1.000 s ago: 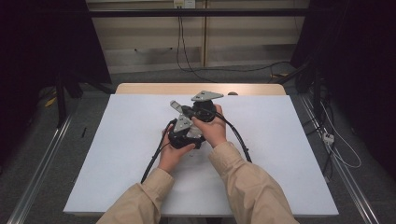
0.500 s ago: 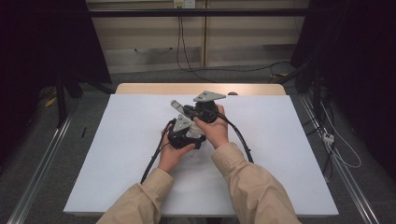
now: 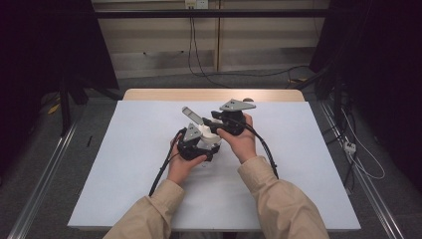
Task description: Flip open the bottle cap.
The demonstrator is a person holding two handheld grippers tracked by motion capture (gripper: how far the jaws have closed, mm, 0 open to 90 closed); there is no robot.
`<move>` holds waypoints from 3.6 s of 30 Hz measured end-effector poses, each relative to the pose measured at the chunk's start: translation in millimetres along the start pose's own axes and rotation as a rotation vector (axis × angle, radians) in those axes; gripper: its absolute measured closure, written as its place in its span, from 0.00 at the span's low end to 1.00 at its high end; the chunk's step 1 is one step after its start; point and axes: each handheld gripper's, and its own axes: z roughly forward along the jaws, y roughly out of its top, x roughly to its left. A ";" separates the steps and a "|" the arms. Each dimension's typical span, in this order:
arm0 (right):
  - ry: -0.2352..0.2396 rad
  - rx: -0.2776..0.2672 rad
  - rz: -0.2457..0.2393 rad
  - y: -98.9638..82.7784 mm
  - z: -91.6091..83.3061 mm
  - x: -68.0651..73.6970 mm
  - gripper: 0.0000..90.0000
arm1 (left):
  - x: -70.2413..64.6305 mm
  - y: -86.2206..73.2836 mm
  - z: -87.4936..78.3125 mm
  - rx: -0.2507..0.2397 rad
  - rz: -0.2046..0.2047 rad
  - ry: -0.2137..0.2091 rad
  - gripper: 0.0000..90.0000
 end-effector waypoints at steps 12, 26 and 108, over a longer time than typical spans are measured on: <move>0.027 -0.013 0.027 -25.5 -48.1 -2.4 0.30 | -0.7 2.6 -28.7 -0.013 -0.017 -0.026 0.09; -0.014 0.002 0.001 -71.5 -94.0 -8.8 0.21 | -1.2 -5.0 -57.4 -0.012 -0.023 -0.055 0.07; -0.067 0.032 0.056 -144.7 -161.1 -27.3 0.13 | 25.8 -55.0 -160.8 -0.015 -0.075 0.007 0.07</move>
